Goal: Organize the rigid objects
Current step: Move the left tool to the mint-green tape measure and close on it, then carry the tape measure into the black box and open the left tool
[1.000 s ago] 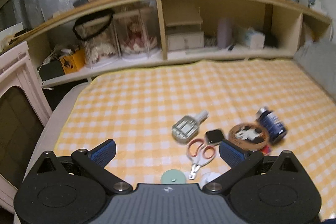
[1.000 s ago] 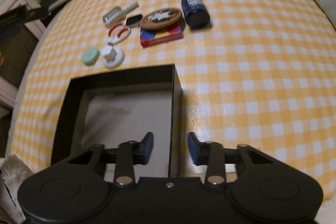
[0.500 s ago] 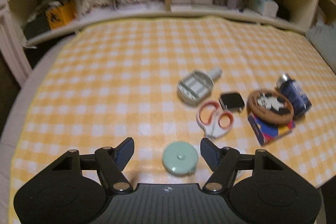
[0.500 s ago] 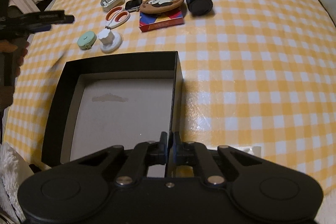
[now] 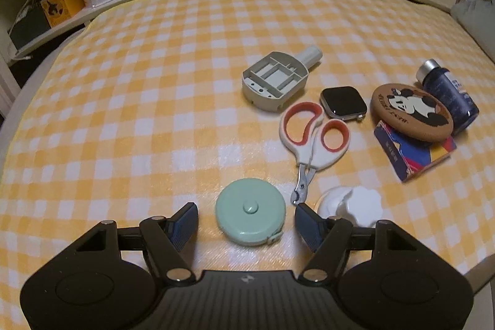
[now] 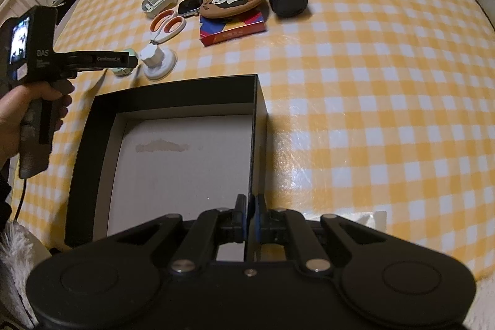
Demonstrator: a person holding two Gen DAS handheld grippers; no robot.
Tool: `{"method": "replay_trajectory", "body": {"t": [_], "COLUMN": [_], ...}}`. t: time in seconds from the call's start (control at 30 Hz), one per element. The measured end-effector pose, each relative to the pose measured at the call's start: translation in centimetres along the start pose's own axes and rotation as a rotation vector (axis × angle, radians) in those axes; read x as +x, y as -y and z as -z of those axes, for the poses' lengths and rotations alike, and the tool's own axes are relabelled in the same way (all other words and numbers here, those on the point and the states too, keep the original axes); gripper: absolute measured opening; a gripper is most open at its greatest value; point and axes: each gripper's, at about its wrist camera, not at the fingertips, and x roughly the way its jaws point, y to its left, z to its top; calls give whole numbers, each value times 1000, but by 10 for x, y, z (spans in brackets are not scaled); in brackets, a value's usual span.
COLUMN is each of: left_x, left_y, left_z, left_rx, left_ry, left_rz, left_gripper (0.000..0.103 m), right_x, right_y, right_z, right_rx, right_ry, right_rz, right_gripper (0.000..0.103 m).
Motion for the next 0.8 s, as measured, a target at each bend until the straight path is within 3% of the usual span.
{"method": "replay_trajectory", "body": {"t": [0.1,0.17,0.47,0.67,0.8], "left_x": [3,2,-22,-75,-94], "left_y": [2,3,-4,20,60], "left_z": [1,1,-9,-26,-17], "left_rx": [5,6,-7,24,105], "left_ry": [16,26,37,91,38], "left_rz": [-13,-10,12,175,300], "left_gripper": [64,52,51,51,51], "right_x": [0,0,1,0,0], "right_y": [-1,0,-2,-1,-1], "right_z": [0,0,1,1,2], "right_rx": [-2,4,-5,-1,-2], "right_ry": [0,1,4,8,11], "right_rz": [4,1,5,1,2], "right_gripper": [6,6,6,6,6]}}
